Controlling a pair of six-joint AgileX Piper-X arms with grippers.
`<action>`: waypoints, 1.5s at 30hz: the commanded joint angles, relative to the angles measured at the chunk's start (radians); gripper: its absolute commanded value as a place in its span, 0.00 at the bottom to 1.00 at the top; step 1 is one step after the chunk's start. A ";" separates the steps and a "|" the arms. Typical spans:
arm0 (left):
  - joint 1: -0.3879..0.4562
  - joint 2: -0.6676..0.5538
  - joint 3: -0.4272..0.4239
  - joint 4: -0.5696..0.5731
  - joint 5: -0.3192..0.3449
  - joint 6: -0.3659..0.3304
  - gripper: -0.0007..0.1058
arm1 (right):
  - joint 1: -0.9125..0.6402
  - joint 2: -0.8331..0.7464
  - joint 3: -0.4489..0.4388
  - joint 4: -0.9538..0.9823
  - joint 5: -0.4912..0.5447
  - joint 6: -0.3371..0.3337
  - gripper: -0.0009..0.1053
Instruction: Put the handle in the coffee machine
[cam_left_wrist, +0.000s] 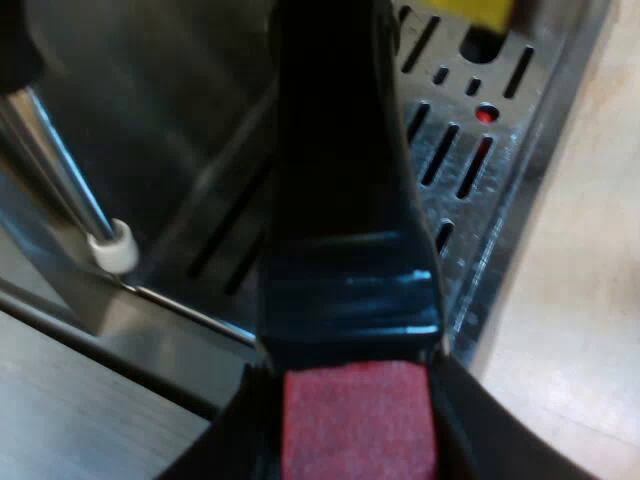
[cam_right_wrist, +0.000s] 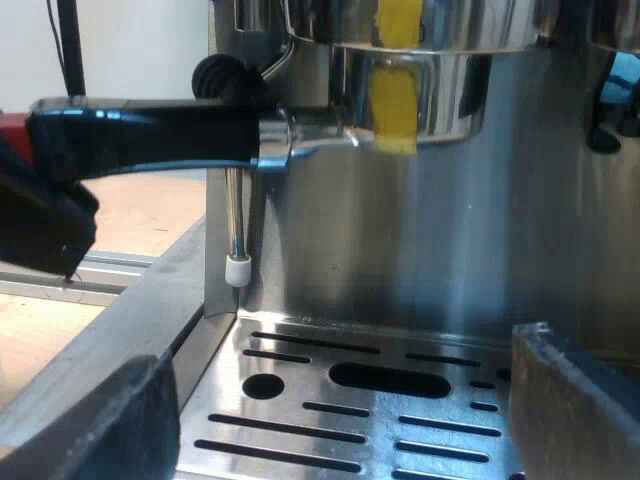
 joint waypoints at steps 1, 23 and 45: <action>-0.004 -0.008 -0.014 0.051 0.048 0.080 0.01 | -0.014 -0.004 0.000 -0.003 0.000 0.002 0.67; -0.004 -0.008 -0.049 0.046 0.042 0.060 0.01 | -0.025 -0.004 0.000 -0.003 -0.067 0.002 0.67; -0.004 -0.025 -0.106 0.057 0.097 0.060 0.01 | -0.022 -0.004 0.000 -0.003 -0.067 0.002 0.67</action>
